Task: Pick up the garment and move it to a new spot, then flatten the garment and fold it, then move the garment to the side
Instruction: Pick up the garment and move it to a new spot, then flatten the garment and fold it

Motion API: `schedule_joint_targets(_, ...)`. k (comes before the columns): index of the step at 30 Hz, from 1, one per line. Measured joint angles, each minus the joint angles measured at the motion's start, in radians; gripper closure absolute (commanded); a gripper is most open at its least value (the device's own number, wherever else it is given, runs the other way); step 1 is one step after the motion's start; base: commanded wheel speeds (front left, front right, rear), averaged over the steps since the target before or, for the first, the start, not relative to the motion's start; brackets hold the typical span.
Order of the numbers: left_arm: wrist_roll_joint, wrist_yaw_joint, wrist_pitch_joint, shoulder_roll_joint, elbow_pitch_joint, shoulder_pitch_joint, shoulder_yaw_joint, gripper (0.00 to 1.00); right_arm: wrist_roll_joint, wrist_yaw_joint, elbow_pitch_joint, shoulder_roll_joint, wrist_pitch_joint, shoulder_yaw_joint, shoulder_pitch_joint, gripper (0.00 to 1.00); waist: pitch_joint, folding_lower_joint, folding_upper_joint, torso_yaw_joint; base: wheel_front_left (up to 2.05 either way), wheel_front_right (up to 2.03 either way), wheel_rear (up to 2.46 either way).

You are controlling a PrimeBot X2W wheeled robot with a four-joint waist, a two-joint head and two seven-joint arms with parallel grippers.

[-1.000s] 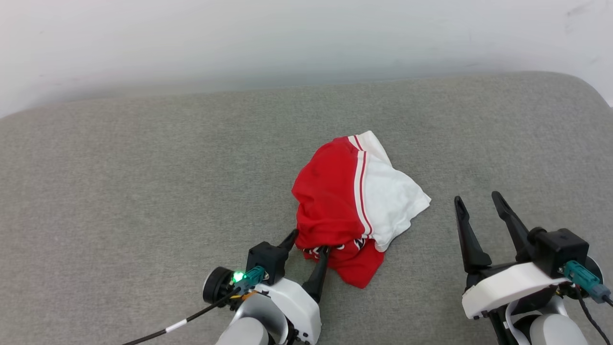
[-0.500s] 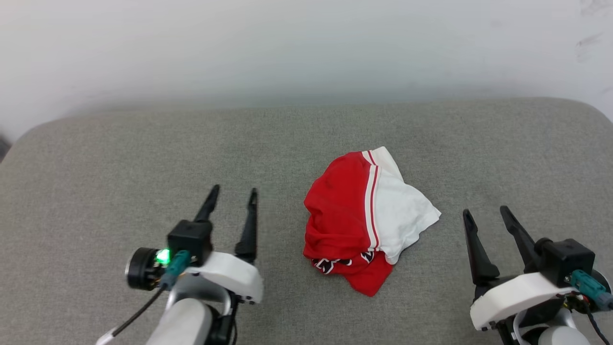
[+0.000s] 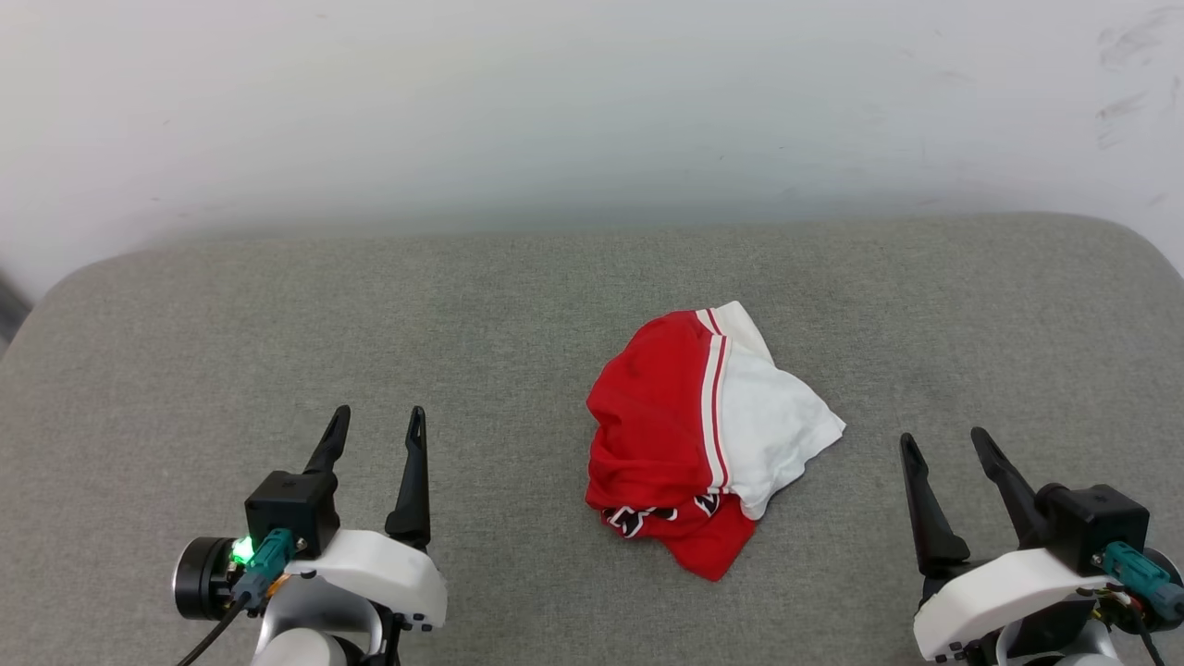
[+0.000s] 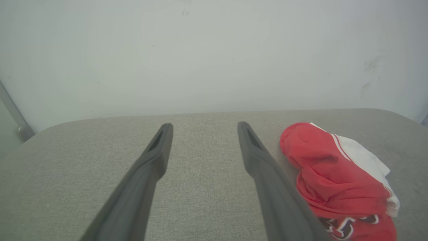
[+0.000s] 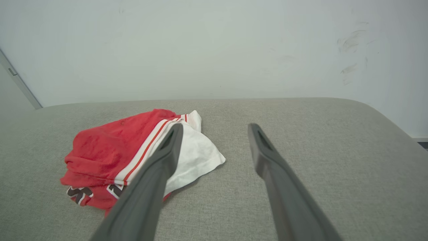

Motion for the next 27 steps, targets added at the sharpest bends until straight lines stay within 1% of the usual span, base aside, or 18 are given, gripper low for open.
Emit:
schedule_joint_targets(6,-0.003,0.006,0.002,-0.004,-0.013,0.003,-0.005,0.0,0.009,0.0,-0.003,0.0,0.017,-0.008,0.005,0.0,0.0,0.0,0.0,0.002,0.0,0.0,0.0)
schedule_joint_targets(9,-0.004,0.009,-0.002,-0.006,-0.018,0.003,-0.009,0.0,0.025,0.0,0.004,0.0,0.04,-0.037,0.004,0.0,0.006,0.0001,0.0,0.007,0.0,0.0,0.0)
schedule_joint_targets(12,0.002,0.011,-0.011,-0.013,-0.023,-0.001,-0.016,0.0,0.048,0.0,0.042,-0.014,0.086,-0.082,-0.005,0.0,0.014,0.0,0.0,0.019,0.0,0.0,0.0)
schedule_joint_targets(16,0.01,0.014,-0.032,-0.025,-0.033,-0.026,-0.025,0.0,0.09,0.0,0.132,-0.058,0.2,-0.144,-0.057,0.0,0.037,0.0,0.0,0.044,0.0,0.0,0.0)
schedule_joint_targets(19,0.016,0.014,-0.043,-0.031,-0.035,-0.046,-0.036,0.0,0.144,0.0,0.217,-0.111,0.309,-0.144,-0.117,0.0,0.063,0.0001,0.0,0.067,0.0,0.0,0.0)
schedule_joint_targets(22,0.023,0.009,-0.055,-0.044,-0.037,-0.074,-0.047,0.0,0.2,0.0,0.284,-0.171,0.412,-0.117,-0.19,0.0,0.094,0.0,0.0,0.091,0.0,0.0,0.0)
schedule_joint_targets(27,0.029,0.003,-0.072,-0.065,-0.032,-0.106,-0.068,0.0,0.277,0.0,0.352,-0.244,0.561,-0.009,-0.316,0.0,0.15,0.0001,0.0,0.133,0.0,0.0,0.0)
